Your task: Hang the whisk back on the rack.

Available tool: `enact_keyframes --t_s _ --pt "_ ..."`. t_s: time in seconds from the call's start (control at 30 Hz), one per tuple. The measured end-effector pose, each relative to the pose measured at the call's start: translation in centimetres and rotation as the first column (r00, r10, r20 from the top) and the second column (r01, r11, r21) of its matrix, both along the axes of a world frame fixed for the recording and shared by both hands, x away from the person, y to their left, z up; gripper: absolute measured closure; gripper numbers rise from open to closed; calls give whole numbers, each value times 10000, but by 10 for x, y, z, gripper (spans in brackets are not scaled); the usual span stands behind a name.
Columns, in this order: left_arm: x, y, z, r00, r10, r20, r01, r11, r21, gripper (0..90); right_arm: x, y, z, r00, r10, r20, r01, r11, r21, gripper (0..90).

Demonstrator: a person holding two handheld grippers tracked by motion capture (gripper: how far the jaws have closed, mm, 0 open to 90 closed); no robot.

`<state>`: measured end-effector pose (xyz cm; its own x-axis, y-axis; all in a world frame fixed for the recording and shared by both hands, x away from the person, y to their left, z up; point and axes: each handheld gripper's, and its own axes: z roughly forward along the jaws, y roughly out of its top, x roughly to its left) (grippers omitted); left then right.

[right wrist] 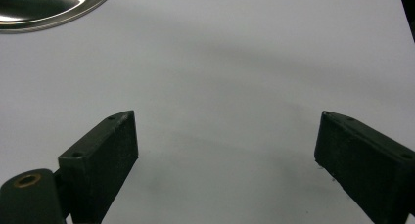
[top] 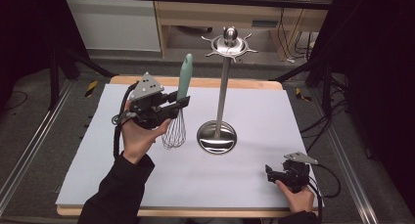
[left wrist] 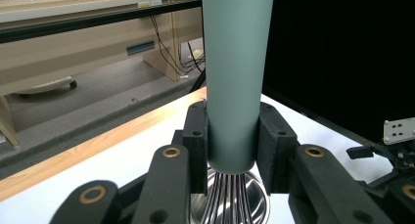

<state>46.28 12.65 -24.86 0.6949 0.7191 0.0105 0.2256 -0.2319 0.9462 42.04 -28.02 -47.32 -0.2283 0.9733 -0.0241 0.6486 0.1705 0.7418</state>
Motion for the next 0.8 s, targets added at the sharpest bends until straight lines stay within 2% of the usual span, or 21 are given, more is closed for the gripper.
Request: enact_keyframes --t_s 0.57,0.8 --pt "11 -19 5 10000 54 -61 -51 9991 432 689 0 0 0 10000 21 18 -21 10000 43 94" --pt "14 -23 5 10000 16 -85 -12 9989 461 689 0 0 0 10000 27 34 -27 10000 49 94"
